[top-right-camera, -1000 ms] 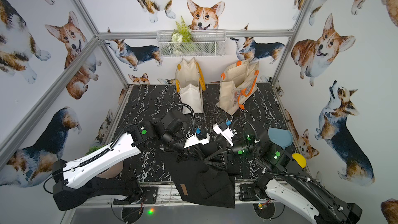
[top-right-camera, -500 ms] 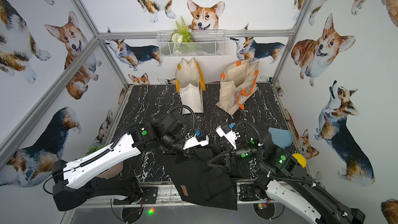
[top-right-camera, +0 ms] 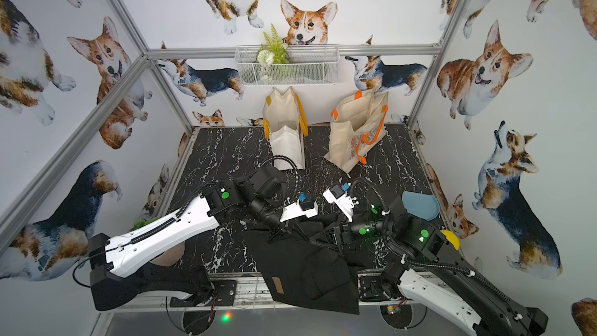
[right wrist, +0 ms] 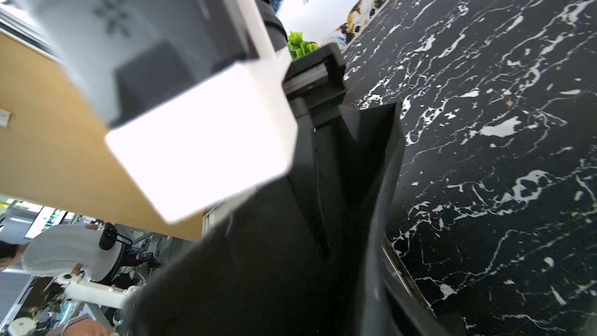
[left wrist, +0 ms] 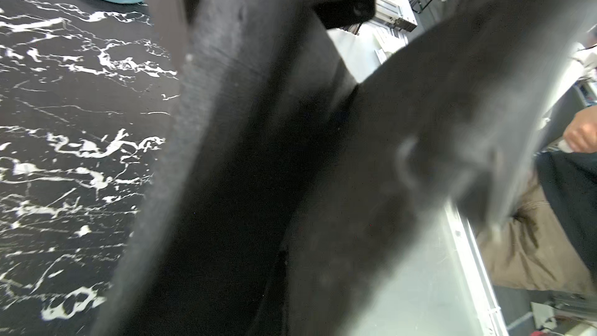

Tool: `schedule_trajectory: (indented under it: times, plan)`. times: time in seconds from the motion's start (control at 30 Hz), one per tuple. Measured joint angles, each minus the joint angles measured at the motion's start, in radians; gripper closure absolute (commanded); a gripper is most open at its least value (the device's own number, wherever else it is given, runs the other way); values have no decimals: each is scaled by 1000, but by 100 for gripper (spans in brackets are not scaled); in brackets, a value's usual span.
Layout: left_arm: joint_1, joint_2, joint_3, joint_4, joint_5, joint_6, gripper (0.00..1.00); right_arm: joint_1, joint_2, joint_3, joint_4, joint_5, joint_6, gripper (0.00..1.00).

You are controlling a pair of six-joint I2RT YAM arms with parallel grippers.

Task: Put away the canvas bag
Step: Press the canvas bag.

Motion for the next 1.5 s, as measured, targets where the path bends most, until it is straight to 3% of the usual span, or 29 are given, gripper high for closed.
schedule_trajectory:
  times: [0.13, 0.2, 0.27, 0.33, 0.37, 0.53, 0.87, 1.17, 1.37, 1.5]
  plan:
    - [0, 26, 24, -3, 0, -9, 89, 24, 26, 19, -11, 37, -1, 36]
    - [0, 31, 27, 4, 9, -15, 86, 32, 45, 24, -11, 53, -1, 46]
    - [0, 32, 30, 13, 17, -24, 86, 43, 61, 26, -11, 72, 0, 60]
    - [0, 31, 30, 13, 25, -31, 84, 55, 70, 27, -11, 99, 3, 89]
    - [0, 30, 30, 13, 26, -32, 81, 58, 71, 28, -11, 105, 2, 98]
    - [1, -16, 38, 12, 39, -62, 67, 65, 87, 70, -44, 141, -11, 100]
    - [53, -145, 70, 48, 127, -119, 56, 67, 90, 267, -313, 175, -157, 100]
    - [58, -154, 56, 188, 236, -270, 52, 66, 129, 348, -443, 50, -208, 100]
    - [58, -121, 56, 312, 321, -407, 51, 66, 237, 420, -452, -61, -216, 100]
    - [58, -128, 56, 319, 325, -428, 51, 70, 317, 487, -467, -131, -237, 100]
